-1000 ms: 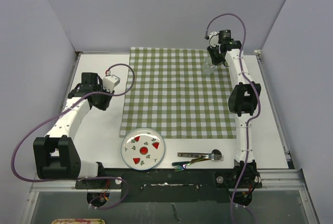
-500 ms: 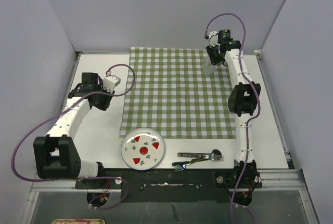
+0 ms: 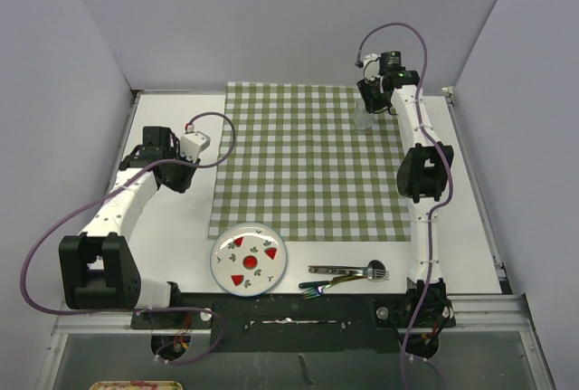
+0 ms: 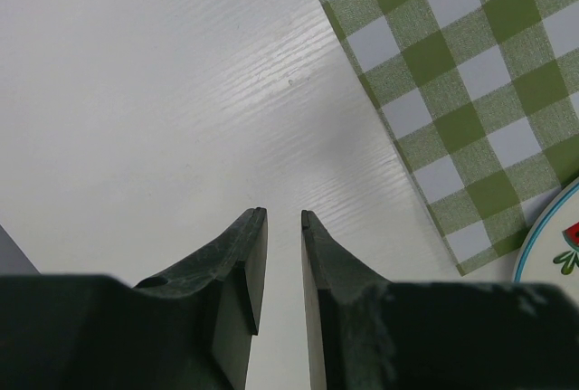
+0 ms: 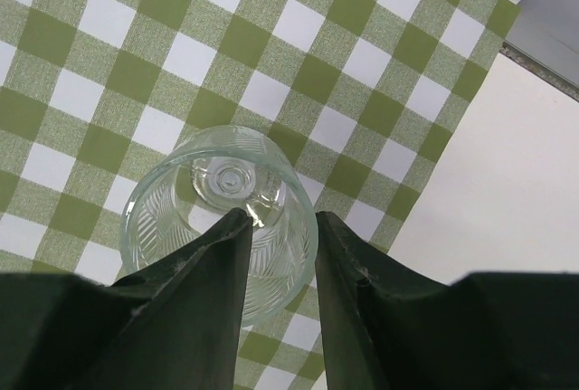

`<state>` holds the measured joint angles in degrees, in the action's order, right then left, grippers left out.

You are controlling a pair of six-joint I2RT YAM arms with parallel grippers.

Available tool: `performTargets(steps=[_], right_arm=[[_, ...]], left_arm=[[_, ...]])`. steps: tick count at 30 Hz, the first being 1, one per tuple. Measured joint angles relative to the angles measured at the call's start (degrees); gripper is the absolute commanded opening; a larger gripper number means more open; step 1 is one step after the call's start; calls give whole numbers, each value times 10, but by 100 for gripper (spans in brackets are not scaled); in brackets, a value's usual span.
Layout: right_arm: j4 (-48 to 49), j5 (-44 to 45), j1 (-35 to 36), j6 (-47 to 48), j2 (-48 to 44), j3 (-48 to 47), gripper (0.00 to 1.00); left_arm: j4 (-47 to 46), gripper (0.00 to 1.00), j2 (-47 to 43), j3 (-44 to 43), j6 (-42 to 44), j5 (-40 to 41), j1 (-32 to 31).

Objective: Set the dinner table for one person
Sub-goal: Place the cup on the napkin.

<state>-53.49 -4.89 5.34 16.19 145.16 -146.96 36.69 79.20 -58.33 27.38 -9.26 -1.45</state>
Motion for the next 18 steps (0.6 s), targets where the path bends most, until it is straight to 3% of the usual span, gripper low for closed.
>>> performTargets(steps=[10, 13, 15, 18], right_arm=[[3, 2, 0, 3, 0, 0, 37], [5, 4, 0, 6, 0, 0, 45], [8, 4, 0, 9, 0, 0, 54], [11, 7, 0, 13, 0, 0, 57]], left_arm=[[0, 22, 4, 0, 2, 0, -3], [0, 31, 4, 0, 1, 0, -3], [0, 34, 4, 0, 1, 0, -4], [0, 35, 4, 0, -1, 0, -4]])
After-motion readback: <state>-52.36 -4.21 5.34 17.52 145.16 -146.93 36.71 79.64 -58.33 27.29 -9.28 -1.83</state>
